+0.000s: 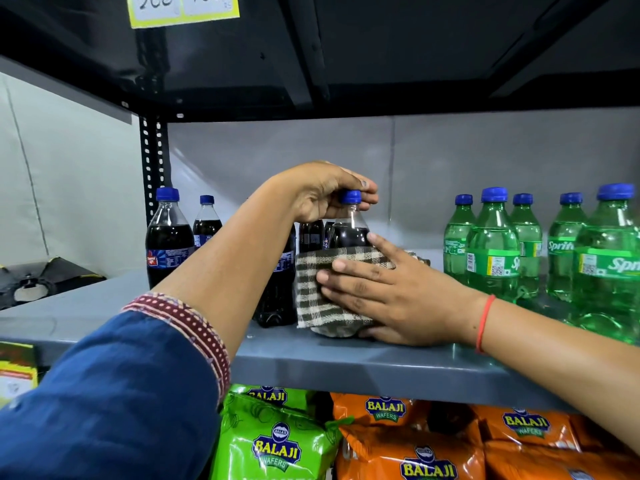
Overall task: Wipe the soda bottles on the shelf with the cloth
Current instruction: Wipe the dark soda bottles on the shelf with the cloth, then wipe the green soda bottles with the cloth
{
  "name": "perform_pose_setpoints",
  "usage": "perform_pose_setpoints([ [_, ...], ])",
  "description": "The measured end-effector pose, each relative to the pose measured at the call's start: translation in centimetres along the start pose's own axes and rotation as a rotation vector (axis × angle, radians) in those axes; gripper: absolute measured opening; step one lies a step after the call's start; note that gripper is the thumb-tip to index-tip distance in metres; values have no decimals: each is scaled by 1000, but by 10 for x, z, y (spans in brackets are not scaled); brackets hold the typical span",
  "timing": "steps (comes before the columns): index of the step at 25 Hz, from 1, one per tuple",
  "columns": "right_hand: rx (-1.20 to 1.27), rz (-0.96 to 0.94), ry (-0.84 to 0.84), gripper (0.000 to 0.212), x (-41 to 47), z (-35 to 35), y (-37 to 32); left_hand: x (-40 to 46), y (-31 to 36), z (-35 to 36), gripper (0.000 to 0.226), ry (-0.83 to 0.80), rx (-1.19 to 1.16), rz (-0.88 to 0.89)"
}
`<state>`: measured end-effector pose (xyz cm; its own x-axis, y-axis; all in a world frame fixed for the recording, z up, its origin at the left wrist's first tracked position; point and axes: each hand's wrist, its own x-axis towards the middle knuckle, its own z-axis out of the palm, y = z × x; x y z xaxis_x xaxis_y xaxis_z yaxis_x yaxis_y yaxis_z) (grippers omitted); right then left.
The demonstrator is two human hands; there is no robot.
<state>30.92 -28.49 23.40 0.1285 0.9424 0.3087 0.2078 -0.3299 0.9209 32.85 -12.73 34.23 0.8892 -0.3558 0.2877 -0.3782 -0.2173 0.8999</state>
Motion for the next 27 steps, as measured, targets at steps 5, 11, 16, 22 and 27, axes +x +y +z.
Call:
perform_pose_setpoints([
  [5, 132, -54, 18, 39, -11, -8, -3, 0, 1, -1, 13, 11, -14, -16],
  [11, 219, 28, 58, 37, -48, -44, -3, -3, 9, 0, 20, 42, 58, 6],
  [16, 195, 140, 73, 44, -95, -71, 6, -1, 31, 27, 27, 395, 389, 406],
  [22, 102, 250, -62, 46, -137, -80, 22, 16, 43, 125, 23, 102, 215, 406],
  [27, 87, 238, -108, 46, -152, -75, 19, 41, 28, 151, 22, 85, -11, 210],
])
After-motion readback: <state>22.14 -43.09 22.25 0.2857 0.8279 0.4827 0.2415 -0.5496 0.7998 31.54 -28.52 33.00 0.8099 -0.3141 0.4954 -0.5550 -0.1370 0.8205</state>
